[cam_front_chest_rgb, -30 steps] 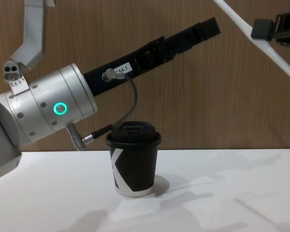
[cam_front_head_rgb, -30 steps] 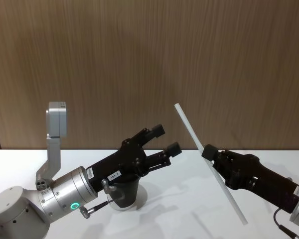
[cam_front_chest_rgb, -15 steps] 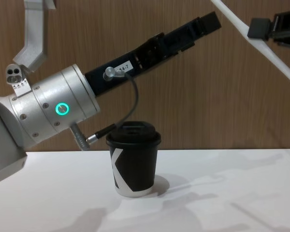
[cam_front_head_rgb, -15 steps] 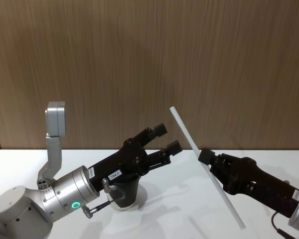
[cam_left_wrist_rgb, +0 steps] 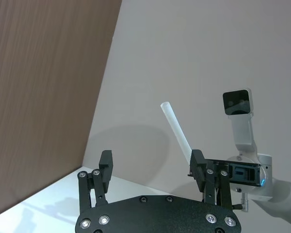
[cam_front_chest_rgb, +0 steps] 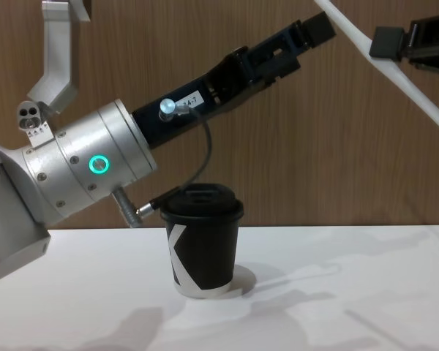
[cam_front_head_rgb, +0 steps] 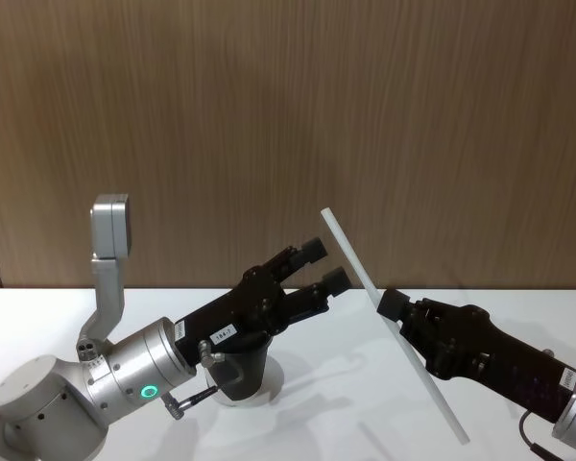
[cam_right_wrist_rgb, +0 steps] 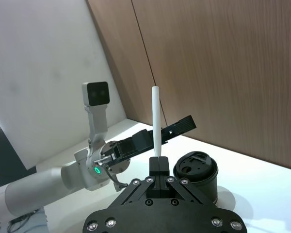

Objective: Pick up the straw with one hand, pass it to the other hand, and insert it into the cup.

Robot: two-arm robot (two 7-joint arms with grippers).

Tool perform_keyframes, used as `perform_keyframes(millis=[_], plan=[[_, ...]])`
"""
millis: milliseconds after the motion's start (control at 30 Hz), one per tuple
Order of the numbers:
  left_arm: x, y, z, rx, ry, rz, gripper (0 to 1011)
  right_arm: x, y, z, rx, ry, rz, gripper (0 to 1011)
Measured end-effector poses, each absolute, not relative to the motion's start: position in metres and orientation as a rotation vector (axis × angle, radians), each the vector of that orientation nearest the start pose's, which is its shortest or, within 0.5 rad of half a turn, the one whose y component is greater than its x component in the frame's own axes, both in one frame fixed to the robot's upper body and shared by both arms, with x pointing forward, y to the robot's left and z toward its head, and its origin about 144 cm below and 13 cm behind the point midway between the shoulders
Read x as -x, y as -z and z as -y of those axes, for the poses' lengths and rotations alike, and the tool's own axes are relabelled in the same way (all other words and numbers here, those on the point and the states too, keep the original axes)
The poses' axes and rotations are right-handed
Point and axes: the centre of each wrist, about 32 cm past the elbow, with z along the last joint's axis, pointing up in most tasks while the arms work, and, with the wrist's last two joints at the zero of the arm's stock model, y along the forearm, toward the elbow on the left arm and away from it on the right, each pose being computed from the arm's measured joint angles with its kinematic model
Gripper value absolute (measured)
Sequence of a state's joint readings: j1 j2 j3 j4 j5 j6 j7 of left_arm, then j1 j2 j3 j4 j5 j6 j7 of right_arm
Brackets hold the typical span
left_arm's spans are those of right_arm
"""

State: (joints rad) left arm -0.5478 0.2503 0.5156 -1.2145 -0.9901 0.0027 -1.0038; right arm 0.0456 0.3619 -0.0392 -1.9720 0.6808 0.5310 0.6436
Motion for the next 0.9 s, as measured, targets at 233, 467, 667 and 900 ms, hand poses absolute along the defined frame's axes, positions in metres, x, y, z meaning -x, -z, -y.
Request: perform_keyframes(millis=[233, 467, 667, 900], plan=[[-0.588, -1.207, -0.182, 0.498, -0.159, -0.232, 1003, -0.446, -1.283, 0.276, -0.149, 0.603, -0.242, 0], [-0.592, -1.205, -0.18, 0.506, -0.138, -0.25, 1003, -0.447, -1.282, 0.277, -0.145, 0.601, -0.242, 0], [-0.596, -1.204, -0.179, 0.516, -0.117, -0.263, 1003, -0.448, -1.28, 0.277, -0.143, 0.592, -0.243, 0], [-0.598, -1.202, -0.178, 0.522, -0.103, -0.273, 1003, -0.449, -1.279, 0.277, -0.139, 0.574, -0.243, 0]])
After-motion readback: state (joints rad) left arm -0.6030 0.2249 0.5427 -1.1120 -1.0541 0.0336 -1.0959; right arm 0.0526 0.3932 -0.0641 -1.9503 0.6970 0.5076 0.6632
